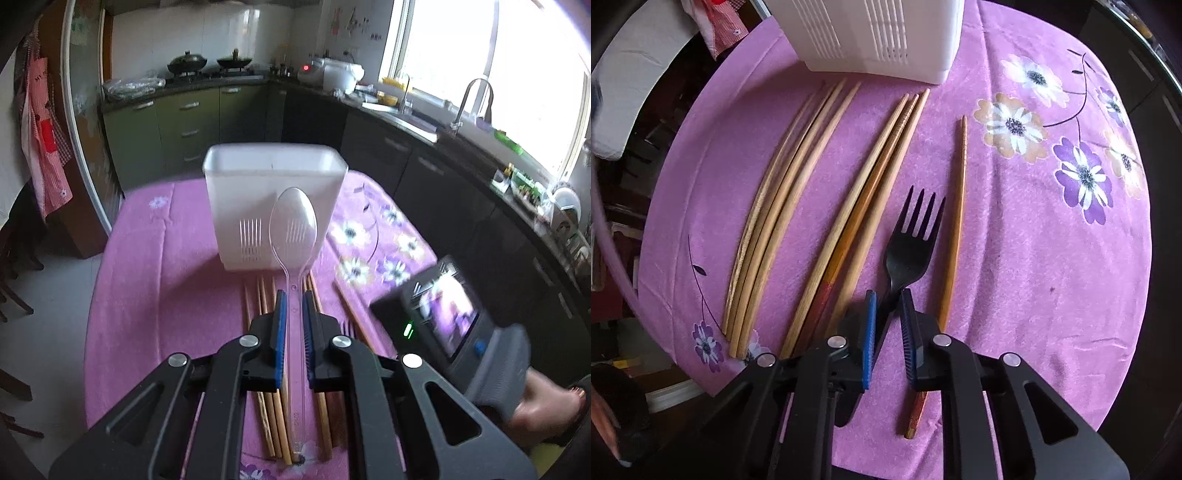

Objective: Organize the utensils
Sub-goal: 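Grasp the black fork with the right tool while the left tool grasps the clear spoon, then release the spoon into the white holder with the left tool while the right tool carries the fork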

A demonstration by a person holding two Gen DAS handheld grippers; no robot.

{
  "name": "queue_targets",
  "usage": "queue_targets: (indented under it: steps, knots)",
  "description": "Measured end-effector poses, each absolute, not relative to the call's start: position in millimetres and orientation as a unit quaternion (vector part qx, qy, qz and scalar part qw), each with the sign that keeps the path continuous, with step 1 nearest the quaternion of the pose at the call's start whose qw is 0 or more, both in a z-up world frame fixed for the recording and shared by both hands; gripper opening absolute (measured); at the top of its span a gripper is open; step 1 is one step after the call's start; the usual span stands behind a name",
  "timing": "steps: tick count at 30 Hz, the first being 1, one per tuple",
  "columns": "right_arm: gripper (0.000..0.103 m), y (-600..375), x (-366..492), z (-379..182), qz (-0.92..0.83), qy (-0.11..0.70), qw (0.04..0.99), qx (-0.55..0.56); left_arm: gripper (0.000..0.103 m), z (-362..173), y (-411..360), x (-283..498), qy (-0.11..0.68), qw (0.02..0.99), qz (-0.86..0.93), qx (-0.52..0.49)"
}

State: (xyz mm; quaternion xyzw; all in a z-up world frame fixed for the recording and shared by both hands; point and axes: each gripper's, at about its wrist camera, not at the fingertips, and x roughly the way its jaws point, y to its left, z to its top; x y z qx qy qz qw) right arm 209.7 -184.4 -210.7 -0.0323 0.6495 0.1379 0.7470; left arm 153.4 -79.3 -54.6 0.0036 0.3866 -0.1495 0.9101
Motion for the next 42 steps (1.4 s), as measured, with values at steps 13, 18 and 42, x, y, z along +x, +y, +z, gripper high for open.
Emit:
queue_targets:
  steps: [13, 18, 42]
  knots:
    - [0.009, -221, 170, -181, 0.225, 0.567, 0.788, 0.077, 0.008, 51, -69, 230, 0.189, 0.970, -0.145, -0.041]
    - [0.009, -243, 168, -166, 0.246, 0.538, 0.798, 0.115, 0.008, 44, -77, 264, 0.138, 0.984, -0.112, -0.028]
    - [0.009, -263, 259, 41, 0.236, 0.257, 0.928, 0.131, 0.022, -38, -61, 282, 0.223, 0.969, -0.105, 0.005]
